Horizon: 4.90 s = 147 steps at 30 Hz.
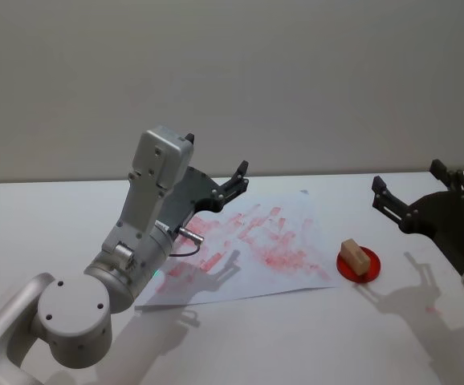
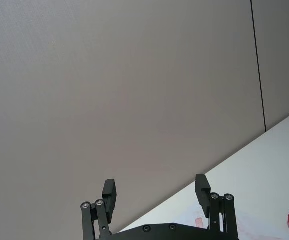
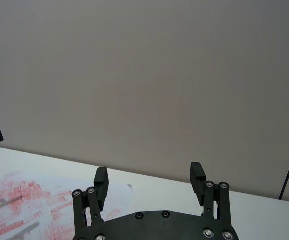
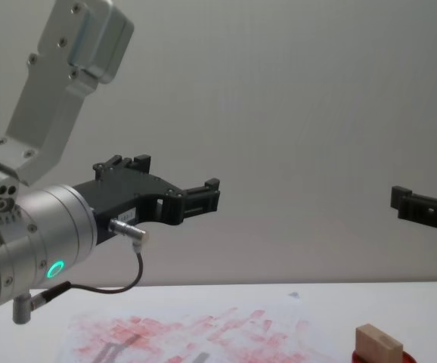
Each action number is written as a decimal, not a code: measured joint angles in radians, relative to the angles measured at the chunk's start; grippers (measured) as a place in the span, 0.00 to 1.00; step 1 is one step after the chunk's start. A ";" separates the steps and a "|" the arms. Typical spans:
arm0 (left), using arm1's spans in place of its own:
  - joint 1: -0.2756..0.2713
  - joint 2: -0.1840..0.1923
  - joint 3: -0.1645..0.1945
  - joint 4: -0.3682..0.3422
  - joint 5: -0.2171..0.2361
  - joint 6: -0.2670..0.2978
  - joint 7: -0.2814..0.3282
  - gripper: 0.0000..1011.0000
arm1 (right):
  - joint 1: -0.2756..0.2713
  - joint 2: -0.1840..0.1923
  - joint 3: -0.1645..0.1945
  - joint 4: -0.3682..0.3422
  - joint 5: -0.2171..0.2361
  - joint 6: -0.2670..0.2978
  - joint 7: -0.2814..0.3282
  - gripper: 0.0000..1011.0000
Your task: Use the one hand to pick up the stamp and affix it onto the A4 paper.
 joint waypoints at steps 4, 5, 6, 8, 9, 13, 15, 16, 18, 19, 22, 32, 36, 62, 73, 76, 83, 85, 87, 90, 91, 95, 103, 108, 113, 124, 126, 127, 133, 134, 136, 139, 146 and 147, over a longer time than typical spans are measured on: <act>0.000 0.000 0.000 0.000 0.000 0.000 0.000 0.99 | 0.000 0.000 0.000 0.000 0.000 0.000 0.000 0.99; 0.000 0.000 0.000 0.000 0.000 0.000 0.000 0.99 | 0.000 0.000 0.000 0.000 0.000 0.000 0.000 0.99; 0.000 0.000 0.000 0.000 0.000 0.000 0.000 0.99 | 0.000 0.000 0.000 0.000 0.000 0.000 0.000 0.99; 0.000 0.000 0.000 0.000 0.000 0.000 0.000 0.99 | 0.000 0.000 -0.001 0.000 0.000 0.000 0.000 0.99; 0.000 0.000 0.000 0.000 0.000 0.000 0.000 0.99 | 0.000 0.000 -0.001 0.000 0.000 0.000 0.000 0.99; 0.000 0.000 0.000 0.000 0.000 0.000 0.000 0.99 | 0.000 0.000 -0.001 0.000 0.000 0.000 0.000 0.99; 0.000 0.000 0.000 0.000 0.000 0.000 0.000 0.99 | 0.000 0.000 -0.001 0.000 -0.001 0.000 0.000 0.99; 0.000 0.000 0.000 0.000 0.000 0.000 0.000 0.99 | 0.000 0.000 -0.001 0.000 -0.001 0.000 0.000 0.99; 0.000 0.000 0.000 0.000 0.000 0.000 0.000 0.99 | 0.000 0.000 -0.001 0.000 -0.001 0.000 0.000 0.99; 0.000 0.000 0.000 0.000 0.000 0.000 0.000 0.99 | 0.000 0.000 -0.001 0.000 -0.001 0.000 0.000 0.99; 0.000 0.000 0.000 0.000 0.000 0.000 0.000 0.99 | 0.000 0.000 -0.001 0.000 -0.001 0.000 0.001 0.99; 0.000 0.000 0.000 0.000 0.000 0.000 0.000 0.99 | 0.000 0.000 -0.001 0.000 -0.001 0.000 0.000 0.99; 0.000 0.000 0.000 0.000 0.000 0.000 0.000 0.99 | 0.000 0.000 -0.001 0.000 -0.001 0.000 0.001 0.99; 0.000 0.000 0.000 0.000 0.000 0.000 0.000 0.99 | -0.126 0.072 0.032 -0.060 0.088 0.064 -0.025 0.99; 0.000 0.000 0.000 0.000 0.000 0.000 0.000 0.99 | -0.077 0.053 0.021 -0.001 0.047 0.133 0.025 0.99; 0.000 0.000 0.000 0.000 0.000 0.000 0.000 0.99 | -0.053 0.040 0.013 0.023 0.028 0.152 0.049 0.99; 0.000 0.000 0.000 0.000 0.000 0.000 0.000 0.99 | -0.003 0.013 -0.006 0.079 -0.017 0.195 0.102 0.99; 0.000 0.000 0.000 0.000 0.000 0.000 0.000 0.99 | 0.012 0.004 -0.012 0.096 -0.028 0.206 0.116 0.99; 0.000 0.000 0.000 0.000 0.000 0.000 0.000 0.99 | 0.023 -0.003 -0.017 0.111 -0.037 0.218 0.128 0.99; 0.000 0.000 0.000 0.000 0.000 0.000 0.000 0.99 | 0.033 -0.010 -0.021 0.124 -0.044 0.227 0.136 0.99; 0.000 0.000 0.000 0.000 0.000 0.000 0.000 0.99 | 0.037 -0.013 -0.022 0.129 -0.046 0.231 0.139 0.99; 0.000 0.000 0.000 0.000 0.000 0.000 0.000 0.99 | 0.055 -0.026 -0.030 0.156 -0.060 0.246 0.151 0.99; 0.000 0.000 0.000 0.000 0.000 0.000 0.000 0.99 | 0.084 -0.046 -0.043 0.195 -0.083 0.261 0.170 0.99; 0.000 0.000 0.000 0.000 0.000 0.000 0.000 0.99 | 0.103 -0.059 -0.050 0.222 -0.100 0.263 0.183 0.99; 0.000 0.000 0.000 0.000 0.000 0.000 0.000 0.99 | 0.114 -0.066 -0.054 0.236 -0.108 0.265 0.189 0.91; 0.000 0.000 0.000 0.000 0.000 0.000 0.000 0.99 | 0.128 -0.076 -0.060 0.254 -0.120 0.267 0.199 0.59; 0.000 0.000 0.000 0.000 0.000 0.000 0.000 0.99 | 0.130 -0.077 -0.060 0.257 -0.122 0.267 0.200 0.54; 0.000 0.000 0.000 0.000 0.000 0.000 0.000 0.99 | 0.131 -0.078 -0.060 0.258 -0.123 0.268 0.200 0.50; 0.000 0.000 0.000 0.000 0.000 0.000 0.000 0.99 | 0.134 -0.080 -0.062 0.262 -0.125 0.268 0.202 0.32; 0.000 0.000 0.000 0.000 0.000 0.000 0.000 0.99 | 0.134 -0.080 -0.062 0.262 -0.125 0.268 0.202 0.28; 0.000 0.000 0.000 0.000 0.000 0.000 0.000 0.99 | 0.135 -0.080 -0.062 0.263 -0.125 0.268 0.202 0.24; 0.000 0.000 0.000 0.000 0.000 0.000 0.000 0.99 | 0.135 -0.081 -0.062 0.265 -0.126 0.268 0.203 0.23; 0.000 0.000 0.000 0.000 0.000 0.000 0.000 0.99 | 0.137 -0.081 -0.063 0.265 -0.128 0.268 0.204 0.23; 0.000 0.000 0.000 0.000 0.000 0.000 0.000 0.99 | 0.137 -0.081 -0.063 0.265 -0.128 0.267 0.205 0.23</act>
